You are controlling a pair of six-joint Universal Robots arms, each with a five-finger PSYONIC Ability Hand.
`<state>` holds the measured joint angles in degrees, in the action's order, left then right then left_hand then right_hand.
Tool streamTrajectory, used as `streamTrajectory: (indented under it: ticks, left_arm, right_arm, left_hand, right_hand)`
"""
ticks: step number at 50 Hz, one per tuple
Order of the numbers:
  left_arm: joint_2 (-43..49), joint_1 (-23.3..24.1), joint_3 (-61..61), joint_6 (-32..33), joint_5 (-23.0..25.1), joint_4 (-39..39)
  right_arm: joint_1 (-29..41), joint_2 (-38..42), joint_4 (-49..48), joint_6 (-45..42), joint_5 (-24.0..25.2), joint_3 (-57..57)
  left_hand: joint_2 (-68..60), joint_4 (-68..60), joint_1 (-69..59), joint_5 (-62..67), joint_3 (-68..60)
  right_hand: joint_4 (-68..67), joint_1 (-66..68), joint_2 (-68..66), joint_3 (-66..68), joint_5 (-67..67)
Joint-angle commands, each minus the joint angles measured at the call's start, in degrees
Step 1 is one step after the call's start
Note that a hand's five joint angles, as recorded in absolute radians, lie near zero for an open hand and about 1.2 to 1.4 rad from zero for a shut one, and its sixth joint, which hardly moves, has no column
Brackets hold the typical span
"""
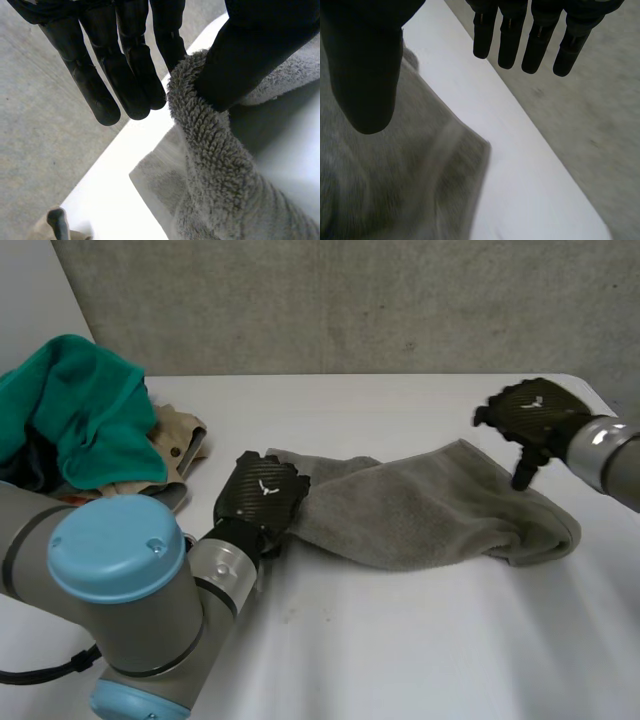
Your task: Fold the laundry.
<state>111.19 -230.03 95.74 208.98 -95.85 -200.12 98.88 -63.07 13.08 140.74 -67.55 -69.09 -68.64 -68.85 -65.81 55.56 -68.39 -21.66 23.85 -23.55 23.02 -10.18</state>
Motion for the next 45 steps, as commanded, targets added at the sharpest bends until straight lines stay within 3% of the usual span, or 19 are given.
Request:
streamTrajectory:
  ticks: [1, 7, 14, 18, 23, 27, 33, 38, 45]
  left_arm:
    - [-5.4, 0.5, 0.3, 0.0, 0.2, 0.0]
    - [-8.6, 1.9, 0.2, 0.2, 0.2, 0.0]
    - [-8.8, 2.1, 0.5, 0.4, 0.2, 0.2]
    - [-8.7, 1.9, 0.6, 0.4, 0.1, 0.1]
    - [-8.7, 1.4, 0.4, 0.6, 0.0, 0.1]
    - [-8.8, 0.3, 0.2, 0.6, -0.2, 0.0]
    - [-9.1, -1.5, 0.5, 0.3, 0.0, 0.0]
    - [-8.4, -1.7, 0.7, -0.2, 0.1, 0.0]
    - [-0.5, -1.4, -0.7, 0.2, 0.3, 0.0]
  right_arm:
    - [4.8, 15.3, 0.7, 1.4, 5.6, 14.8]
    - [8.3, 26.8, 0.4, 1.5, 9.6, 24.0]
    - [10.5, 34.3, 0.2, 1.1, 9.0, 28.7]
    - [10.6, 34.1, -0.2, 1.3, 7.0, 31.0]
    - [9.9, 22.1, -4.5, 4.6, 2.7, 25.9]
    - [8.4, 10.4, -6.6, 5.2, 2.5, 17.2]
    - [4.2, -5.2, -1.0, 1.5, 1.6, 6.1]
    - [1.4, -17.3, 10.5, -5.5, -0.6, -3.1]
    - [1.8, -19.6, 19.4, -13.0, -3.7, -10.0]
  left_hand:
    - [-11.4, -11.2, -14.2, 14.4, -11.6]
    - [-11.4, -11.2, -14.2, 14.4, -11.6]
    - [-11.4, -11.2, -14.2, 14.4, -11.6]
    - [-11.4, -11.2, -14.2, 14.4, -11.6]
    - [-11.4, -11.2, -14.2, 14.4, -11.6]
    - [-11.4, -11.2, -14.2, 14.4, -11.6]
    - [-11.4, -11.2, -14.2, 14.4, -11.6]
    - [-11.4, -11.2, -14.2, 14.4, -11.6]
    - [-11.4, -11.2, -14.2, 14.4, -11.6]
  right_hand:
    - [0.0, -2.2, 1.9, -1.3, -1.5]
    - [1.0, -3.2, 2.9, -2.3, -0.5]
    - [-2.5, 0.3, -0.6, 1.2, -4.0]
    - [-57.9, 55.7, -56.0, 56.6, -59.4]
    - [-58.3, 56.1, -56.5, 57.0, -59.8]
    - [-58.3, 56.1, -56.5, 57.0, -59.8]
    - [-58.3, 56.1, -56.5, 57.0, -59.8]
    - [-58.3, 56.1, -56.5, 57.0, -59.8]
    - [-58.3, 56.1, -56.5, 57.0, -59.8]
